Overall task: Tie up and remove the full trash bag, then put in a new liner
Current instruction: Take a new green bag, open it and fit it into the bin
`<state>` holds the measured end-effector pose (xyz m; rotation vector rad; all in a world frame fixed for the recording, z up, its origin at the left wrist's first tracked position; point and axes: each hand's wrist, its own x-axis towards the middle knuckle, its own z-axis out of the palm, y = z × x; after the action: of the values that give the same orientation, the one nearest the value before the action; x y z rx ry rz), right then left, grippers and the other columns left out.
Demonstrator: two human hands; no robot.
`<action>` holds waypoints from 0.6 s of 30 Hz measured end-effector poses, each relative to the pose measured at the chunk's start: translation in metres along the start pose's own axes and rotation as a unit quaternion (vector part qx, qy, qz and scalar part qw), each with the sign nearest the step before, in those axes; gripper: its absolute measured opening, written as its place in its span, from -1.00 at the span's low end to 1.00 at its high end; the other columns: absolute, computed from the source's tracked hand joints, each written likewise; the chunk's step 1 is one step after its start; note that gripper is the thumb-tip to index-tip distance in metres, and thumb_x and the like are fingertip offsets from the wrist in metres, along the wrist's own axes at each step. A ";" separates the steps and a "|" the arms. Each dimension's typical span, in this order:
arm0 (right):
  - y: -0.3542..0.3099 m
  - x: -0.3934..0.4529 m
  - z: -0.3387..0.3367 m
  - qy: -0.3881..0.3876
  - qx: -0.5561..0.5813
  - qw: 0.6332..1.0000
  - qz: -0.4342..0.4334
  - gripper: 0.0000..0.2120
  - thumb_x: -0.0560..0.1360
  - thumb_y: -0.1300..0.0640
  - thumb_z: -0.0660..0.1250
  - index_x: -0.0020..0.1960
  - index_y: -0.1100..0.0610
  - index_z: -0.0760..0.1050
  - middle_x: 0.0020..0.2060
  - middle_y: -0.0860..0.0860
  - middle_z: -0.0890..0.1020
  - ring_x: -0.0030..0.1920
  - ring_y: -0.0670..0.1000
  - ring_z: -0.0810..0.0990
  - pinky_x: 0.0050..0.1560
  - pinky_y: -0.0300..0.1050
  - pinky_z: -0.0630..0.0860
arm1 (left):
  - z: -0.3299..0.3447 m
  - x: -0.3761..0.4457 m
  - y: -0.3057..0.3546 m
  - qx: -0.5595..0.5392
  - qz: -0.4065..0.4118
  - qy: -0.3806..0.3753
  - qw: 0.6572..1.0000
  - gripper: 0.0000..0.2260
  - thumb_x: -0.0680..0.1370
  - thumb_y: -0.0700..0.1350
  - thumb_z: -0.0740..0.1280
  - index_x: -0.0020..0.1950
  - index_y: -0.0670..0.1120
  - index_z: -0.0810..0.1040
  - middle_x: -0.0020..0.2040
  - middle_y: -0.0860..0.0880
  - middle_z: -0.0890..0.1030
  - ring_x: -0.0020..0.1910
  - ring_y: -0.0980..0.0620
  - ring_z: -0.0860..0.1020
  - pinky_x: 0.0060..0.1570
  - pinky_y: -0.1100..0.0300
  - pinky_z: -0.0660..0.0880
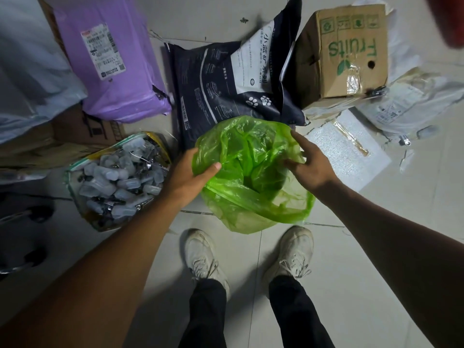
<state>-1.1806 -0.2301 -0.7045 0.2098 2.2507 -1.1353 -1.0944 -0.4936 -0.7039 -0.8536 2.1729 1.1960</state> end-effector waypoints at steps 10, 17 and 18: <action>0.034 -0.038 0.001 -0.054 -0.029 0.991 0.117 -0.22 0.34 0.16 0.49 0.46 -0.14 0.24 0.24 0.02 0.55 0.21 0.10 0.55 0.27 0.08 0.48 | 0.009 -0.021 -0.031 0.069 -0.048 -0.036 0.996 0.07 0.17 0.18 0.60 0.54 0.22 0.05 0.47 -0.09 0.28 0.42 -0.09 0.34 0.38 -0.10 0.35; 0.049 -0.047 0.017 -0.093 -0.043 0.986 0.129 -0.18 0.31 0.24 0.50 0.44 -0.13 0.23 0.10 0.13 0.59 0.09 0.21 0.59 0.11 0.21 0.56 | 0.025 -0.024 -0.045 0.045 -0.036 -0.040 0.998 0.09 0.28 -0.31 0.56 0.58 0.13 -0.06 0.37 -0.05 0.49 0.29 -0.06 0.49 0.30 -0.03 0.44; 0.049 -0.048 0.020 -0.085 -0.059 0.988 0.117 -0.21 0.31 0.25 0.48 0.43 -0.12 0.25 0.06 0.11 0.59 0.08 0.22 0.58 0.10 0.21 0.56 | 0.026 -0.024 -0.046 0.056 -0.035 -0.038 0.997 0.09 0.29 -0.31 0.55 0.58 0.14 -0.06 0.36 -0.05 0.50 0.29 -0.07 0.50 0.29 -0.03 0.45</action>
<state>-1.1141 -0.2092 -0.7192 0.3070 2.0721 -0.8600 -1.0413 -0.4831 -0.7253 -0.8171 2.1104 1.0451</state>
